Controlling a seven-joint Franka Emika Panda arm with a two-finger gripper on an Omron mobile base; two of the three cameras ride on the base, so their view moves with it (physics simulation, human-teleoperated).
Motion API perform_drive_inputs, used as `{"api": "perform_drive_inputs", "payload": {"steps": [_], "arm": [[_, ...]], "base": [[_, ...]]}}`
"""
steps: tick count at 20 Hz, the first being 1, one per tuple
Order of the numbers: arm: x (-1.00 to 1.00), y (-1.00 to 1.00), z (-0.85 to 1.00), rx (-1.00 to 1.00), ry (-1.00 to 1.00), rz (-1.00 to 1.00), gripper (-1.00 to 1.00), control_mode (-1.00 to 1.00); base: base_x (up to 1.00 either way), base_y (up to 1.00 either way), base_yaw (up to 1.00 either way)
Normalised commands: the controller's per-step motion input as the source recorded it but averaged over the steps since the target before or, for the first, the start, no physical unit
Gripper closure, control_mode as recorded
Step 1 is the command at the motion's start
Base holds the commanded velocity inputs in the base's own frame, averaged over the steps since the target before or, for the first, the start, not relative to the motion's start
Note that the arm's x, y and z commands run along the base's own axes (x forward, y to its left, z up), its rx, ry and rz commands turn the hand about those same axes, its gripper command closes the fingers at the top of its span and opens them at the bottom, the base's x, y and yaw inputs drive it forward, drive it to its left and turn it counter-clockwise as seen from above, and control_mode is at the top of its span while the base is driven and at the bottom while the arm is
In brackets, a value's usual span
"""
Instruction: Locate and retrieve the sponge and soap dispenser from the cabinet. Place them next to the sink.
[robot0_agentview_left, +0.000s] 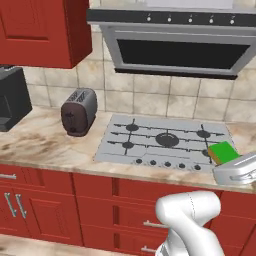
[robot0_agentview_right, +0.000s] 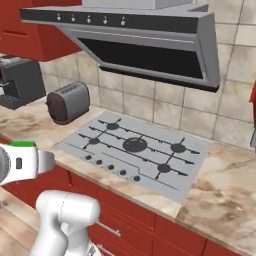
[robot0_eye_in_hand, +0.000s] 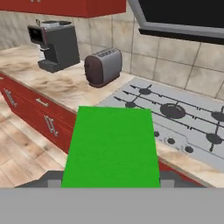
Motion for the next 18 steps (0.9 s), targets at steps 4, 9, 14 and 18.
{"api": "perform_drive_inputs", "payload": {"steps": [4, 9, 14, 18], "arm": [[0.0, 0.0, 0.0, 0.0, 0.0, 0.0, 1.0, 1.0], [0.0, 0.0, 0.0, 0.0, 0.0, 0.0, 1.0, 1.0], [0.0, 0.0, 0.0, 0.0, 0.0, 0.0, 1.0, 1.0], [0.0, 0.0, 0.0, 0.0, 0.0, 0.0, 1.0, 1.0]], "base": [[-0.12, 0.68, 0.3], [-0.16, 0.65, 0.3], [-0.14, 0.52, 0.37], [0.0, 0.22, 0.49]]}}
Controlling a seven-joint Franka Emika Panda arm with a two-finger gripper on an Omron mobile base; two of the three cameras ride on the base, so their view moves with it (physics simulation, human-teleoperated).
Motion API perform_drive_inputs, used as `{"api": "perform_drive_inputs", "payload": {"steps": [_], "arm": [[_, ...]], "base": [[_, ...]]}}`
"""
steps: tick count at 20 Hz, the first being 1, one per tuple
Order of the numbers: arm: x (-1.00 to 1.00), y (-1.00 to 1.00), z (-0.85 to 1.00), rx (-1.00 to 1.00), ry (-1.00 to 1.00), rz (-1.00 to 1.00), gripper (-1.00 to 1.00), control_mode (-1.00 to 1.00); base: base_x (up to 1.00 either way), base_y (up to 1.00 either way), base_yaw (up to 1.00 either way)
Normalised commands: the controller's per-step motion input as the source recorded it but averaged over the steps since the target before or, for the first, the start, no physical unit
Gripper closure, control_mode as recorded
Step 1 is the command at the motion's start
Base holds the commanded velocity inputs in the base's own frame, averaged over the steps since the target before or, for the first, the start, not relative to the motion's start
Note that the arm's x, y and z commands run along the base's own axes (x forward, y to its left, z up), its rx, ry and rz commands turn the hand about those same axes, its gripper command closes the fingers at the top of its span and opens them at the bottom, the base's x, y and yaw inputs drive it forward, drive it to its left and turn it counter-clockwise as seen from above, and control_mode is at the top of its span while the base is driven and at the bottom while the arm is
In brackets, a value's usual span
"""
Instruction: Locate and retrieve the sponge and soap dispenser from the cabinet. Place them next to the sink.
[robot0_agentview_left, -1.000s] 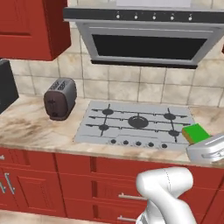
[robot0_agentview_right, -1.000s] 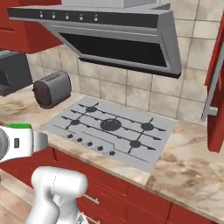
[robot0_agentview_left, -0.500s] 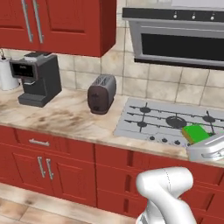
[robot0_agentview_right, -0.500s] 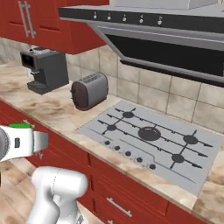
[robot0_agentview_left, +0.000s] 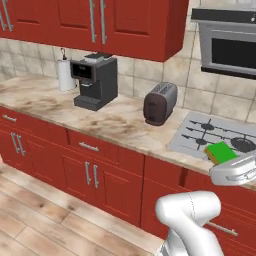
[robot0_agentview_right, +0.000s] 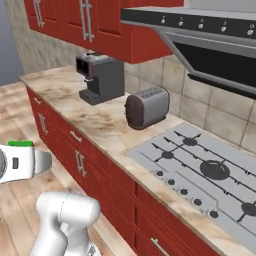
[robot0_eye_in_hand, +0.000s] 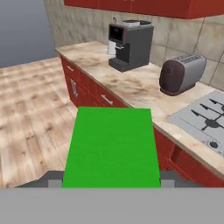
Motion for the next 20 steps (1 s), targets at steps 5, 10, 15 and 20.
{"api": "perform_drive_inputs", "payload": {"steps": [5, 10, 15, 20], "arm": [[0.0, 0.0, 0.0, 0.0, 0.0, 0.0, 1.0, 1.0], [0.0, 0.0, 0.0, 0.0, 0.0, 0.0, 1.0, 1.0], [0.0, 0.0, 0.0, 0.0, 0.0, 0.0, 1.0, 1.0], [0.0, 0.0, 0.0, 0.0, 0.0, 0.0, 1.0, 1.0]], "base": [[0.0, 0.13, 0.5], [-0.01, 0.43, 0.42], [-0.02, 0.49, 0.41], [-0.01, 0.45, 0.43]]}}
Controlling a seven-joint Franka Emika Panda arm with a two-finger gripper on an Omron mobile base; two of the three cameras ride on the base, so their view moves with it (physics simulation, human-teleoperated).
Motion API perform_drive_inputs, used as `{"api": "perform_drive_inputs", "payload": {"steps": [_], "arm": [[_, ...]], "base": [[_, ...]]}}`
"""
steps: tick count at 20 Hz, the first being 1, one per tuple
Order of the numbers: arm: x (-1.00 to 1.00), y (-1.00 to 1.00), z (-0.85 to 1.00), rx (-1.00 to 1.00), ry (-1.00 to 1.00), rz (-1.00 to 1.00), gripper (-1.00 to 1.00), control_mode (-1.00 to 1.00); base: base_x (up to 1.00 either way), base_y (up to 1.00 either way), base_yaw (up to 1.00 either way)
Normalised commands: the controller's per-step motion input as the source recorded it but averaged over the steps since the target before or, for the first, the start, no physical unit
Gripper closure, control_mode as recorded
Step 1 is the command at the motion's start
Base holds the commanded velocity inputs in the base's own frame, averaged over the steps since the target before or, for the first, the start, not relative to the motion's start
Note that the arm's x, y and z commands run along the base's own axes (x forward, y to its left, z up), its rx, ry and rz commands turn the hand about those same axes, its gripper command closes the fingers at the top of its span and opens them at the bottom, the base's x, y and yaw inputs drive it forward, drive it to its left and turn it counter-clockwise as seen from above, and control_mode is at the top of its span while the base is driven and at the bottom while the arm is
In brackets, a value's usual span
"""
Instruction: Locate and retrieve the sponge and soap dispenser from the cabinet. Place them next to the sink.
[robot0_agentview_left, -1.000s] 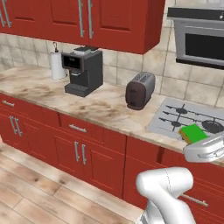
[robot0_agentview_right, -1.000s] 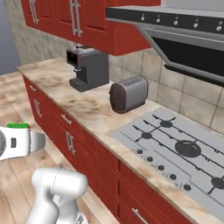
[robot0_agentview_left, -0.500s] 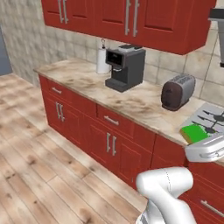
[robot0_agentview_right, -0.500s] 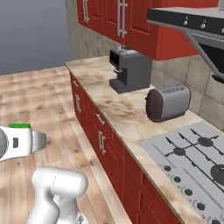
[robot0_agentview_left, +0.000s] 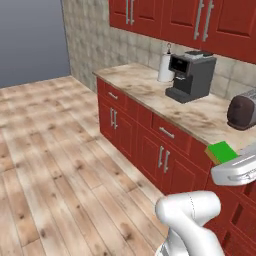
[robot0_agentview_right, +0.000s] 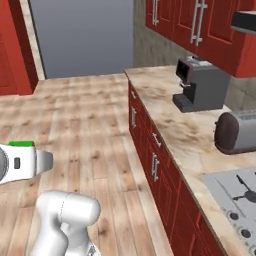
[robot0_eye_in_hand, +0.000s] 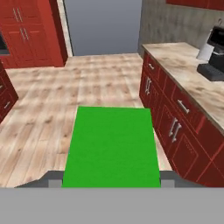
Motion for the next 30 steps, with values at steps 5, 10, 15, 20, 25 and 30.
{"api": "perform_drive_inputs", "payload": {"steps": [5, 10, 15, 20, 25, 30], "arm": [[0.0, 0.0, 0.0, 0.0, 0.0, 0.0, 1.0, 1.0], [0.0, 0.0, 0.0, 0.0, 0.0, 0.0, 1.0, 1.0], [0.0, 0.0, 0.0, 0.0, 0.0, 0.0, 1.0, 1.0], [0.0, 0.0, 0.0, 0.0, 0.0, 0.0, 1.0, 1.0], [0.0, 0.0, 0.0, 0.0, 0.0, 0.0, 1.0, 1.0], [0.0, 0.0, 0.0, 0.0, 0.0, 0.0, 1.0, 1.0]], "base": [[-0.01, 0.44, 0.44], [-0.03, 0.46, 0.43], [-0.06, 0.48, 0.42], [-0.05, 0.48, 0.42], [0.0, 0.48, 0.42], [0.0, 0.49, 0.41]]}}
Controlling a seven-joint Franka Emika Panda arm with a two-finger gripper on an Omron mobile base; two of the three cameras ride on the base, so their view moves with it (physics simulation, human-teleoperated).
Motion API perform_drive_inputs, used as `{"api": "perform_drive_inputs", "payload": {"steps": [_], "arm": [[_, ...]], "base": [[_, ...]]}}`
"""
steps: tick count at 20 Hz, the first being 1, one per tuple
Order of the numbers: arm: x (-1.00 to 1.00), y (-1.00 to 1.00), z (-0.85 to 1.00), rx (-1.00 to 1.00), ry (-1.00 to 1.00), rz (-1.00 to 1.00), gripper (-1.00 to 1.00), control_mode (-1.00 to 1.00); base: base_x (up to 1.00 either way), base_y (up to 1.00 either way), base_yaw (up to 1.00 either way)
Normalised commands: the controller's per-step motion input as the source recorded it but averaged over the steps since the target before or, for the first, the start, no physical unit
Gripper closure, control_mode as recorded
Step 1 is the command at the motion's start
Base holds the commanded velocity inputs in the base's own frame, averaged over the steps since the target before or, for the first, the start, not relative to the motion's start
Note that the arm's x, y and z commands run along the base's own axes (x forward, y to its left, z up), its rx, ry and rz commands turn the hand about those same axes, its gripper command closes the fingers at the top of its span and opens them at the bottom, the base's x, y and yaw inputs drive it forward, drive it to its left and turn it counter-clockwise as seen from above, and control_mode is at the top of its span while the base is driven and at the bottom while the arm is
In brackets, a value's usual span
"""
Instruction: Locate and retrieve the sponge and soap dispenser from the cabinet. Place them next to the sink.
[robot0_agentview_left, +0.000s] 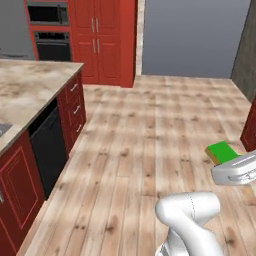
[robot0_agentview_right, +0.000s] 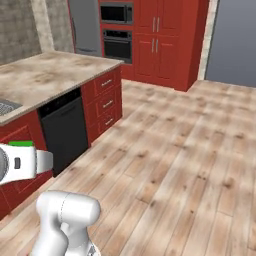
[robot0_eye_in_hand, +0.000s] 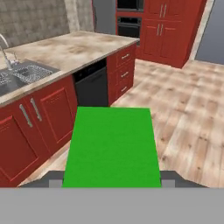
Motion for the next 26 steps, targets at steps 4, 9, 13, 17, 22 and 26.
{"api": "perform_drive_inputs", "payload": {"steps": [4, 9, 13, 17, 22, 26], "arm": [[0.0, 0.0, 0.0, 0.0, 0.0, 0.0, 1.0, 1.0], [0.0, 0.0, 0.0, 0.0, 0.0, 0.0, 1.0, 1.0], [0.0, 0.0, 0.0, 0.0, 0.0, 0.0, 1.0, 1.0], [0.0, 0.0, 0.0, 0.0, 0.0, 0.0, 1.0, 1.0], [0.0, 0.0, 0.0, 0.0, 0.0, 0.0, 1.0, 1.0], [0.0, 0.0, 0.0, 0.0, 0.0, 0.0, 1.0, 1.0]], "base": [[0.0, 0.51, 0.4], [0.0, 0.52, 0.41], [0.0, 0.51, 0.41], [0.0, 0.48, 0.42], [0.0, 0.46, 0.42], [0.0, 0.48, 0.41]]}}
